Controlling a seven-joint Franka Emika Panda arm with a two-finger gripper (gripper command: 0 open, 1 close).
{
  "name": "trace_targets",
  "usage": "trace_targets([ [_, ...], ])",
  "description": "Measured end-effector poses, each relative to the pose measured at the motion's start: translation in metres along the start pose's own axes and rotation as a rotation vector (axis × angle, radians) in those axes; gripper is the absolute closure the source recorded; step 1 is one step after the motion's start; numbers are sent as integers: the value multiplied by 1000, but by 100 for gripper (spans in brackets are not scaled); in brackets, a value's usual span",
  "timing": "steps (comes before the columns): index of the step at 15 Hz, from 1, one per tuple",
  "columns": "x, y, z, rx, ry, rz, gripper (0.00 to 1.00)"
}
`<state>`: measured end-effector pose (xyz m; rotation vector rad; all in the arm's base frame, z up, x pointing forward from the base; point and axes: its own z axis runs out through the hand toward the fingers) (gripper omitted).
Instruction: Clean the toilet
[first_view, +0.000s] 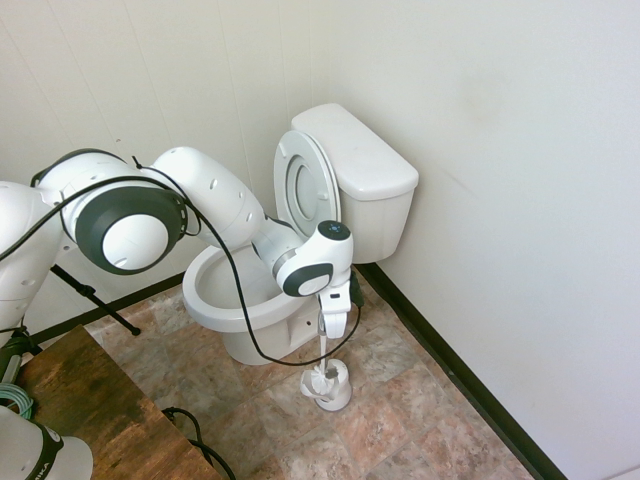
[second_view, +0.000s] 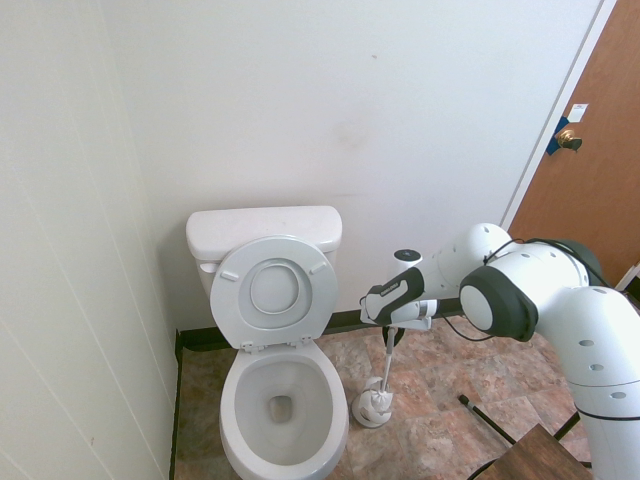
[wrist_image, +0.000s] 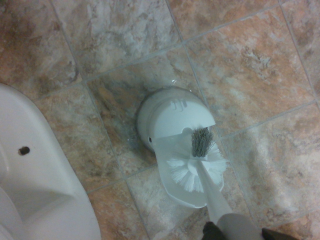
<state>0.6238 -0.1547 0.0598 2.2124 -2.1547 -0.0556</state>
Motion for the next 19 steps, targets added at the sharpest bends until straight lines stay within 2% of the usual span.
trace_targets([
  [15,39,-59,78,-83,-50,48,100],
  [19,50,-70,83,-95,-55,73,100],
])
